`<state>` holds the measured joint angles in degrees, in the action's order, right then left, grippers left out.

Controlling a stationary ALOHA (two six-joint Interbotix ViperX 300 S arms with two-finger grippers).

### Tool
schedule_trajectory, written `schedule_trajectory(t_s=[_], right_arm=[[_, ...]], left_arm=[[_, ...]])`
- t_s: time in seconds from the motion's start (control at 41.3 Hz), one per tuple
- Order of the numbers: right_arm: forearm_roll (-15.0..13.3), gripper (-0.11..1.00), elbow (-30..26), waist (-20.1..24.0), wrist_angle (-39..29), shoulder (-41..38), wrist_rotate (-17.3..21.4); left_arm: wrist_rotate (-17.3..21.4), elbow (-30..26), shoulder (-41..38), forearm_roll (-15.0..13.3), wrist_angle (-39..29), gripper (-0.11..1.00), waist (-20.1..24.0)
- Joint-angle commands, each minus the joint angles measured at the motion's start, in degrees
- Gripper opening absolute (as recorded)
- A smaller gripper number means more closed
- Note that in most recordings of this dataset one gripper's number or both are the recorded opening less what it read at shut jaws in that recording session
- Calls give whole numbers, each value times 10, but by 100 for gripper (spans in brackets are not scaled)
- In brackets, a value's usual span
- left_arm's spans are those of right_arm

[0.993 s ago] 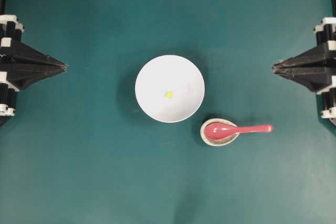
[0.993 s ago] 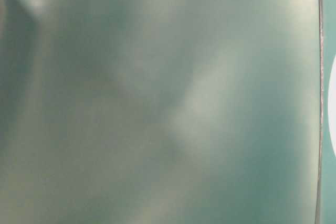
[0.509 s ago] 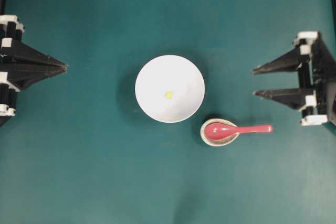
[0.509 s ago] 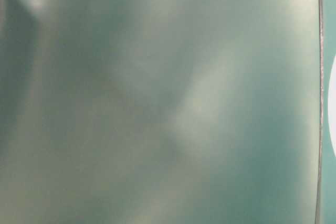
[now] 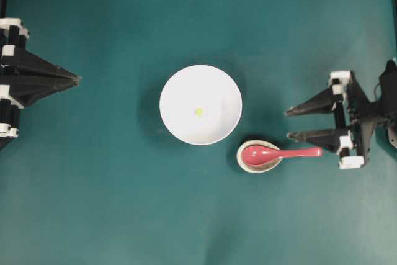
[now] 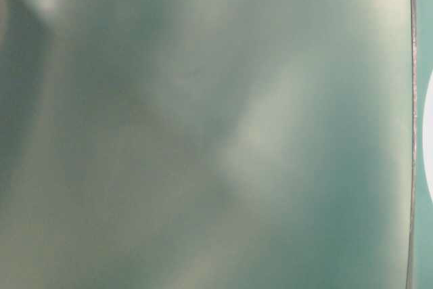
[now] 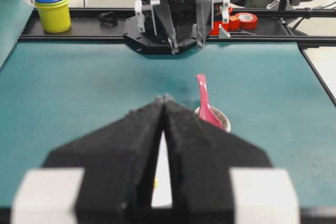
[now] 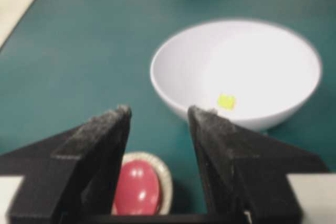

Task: Scoop the yellow hexagonal prism block from the bowl with a spoon using the right arm.
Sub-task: 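Close the right gripper on the red spoon's handle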

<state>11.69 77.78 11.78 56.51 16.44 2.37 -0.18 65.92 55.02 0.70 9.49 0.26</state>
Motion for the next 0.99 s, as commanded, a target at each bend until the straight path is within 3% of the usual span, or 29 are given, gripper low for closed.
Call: schedule_trajectory(t_s=[0.0,0.267,0.46,0.63,0.969], right_arm=[[30,55,-3,28,54,-49,-1],[96,55,-17,107,156,-199,-1],[133,55,-20,151,175,-252,10],[138,55,-20,170,171,-278,31],[141,55,-12,173,145,-285,33]], left_arm=[[0,-11,-5,1,2,5,1],[3,-11,-5,2,2,5,1],[4,-11,-4,2,2,5,0],[4,-11,-4,2,2,5,0],[4,-11,-4,2,6,5,1]])
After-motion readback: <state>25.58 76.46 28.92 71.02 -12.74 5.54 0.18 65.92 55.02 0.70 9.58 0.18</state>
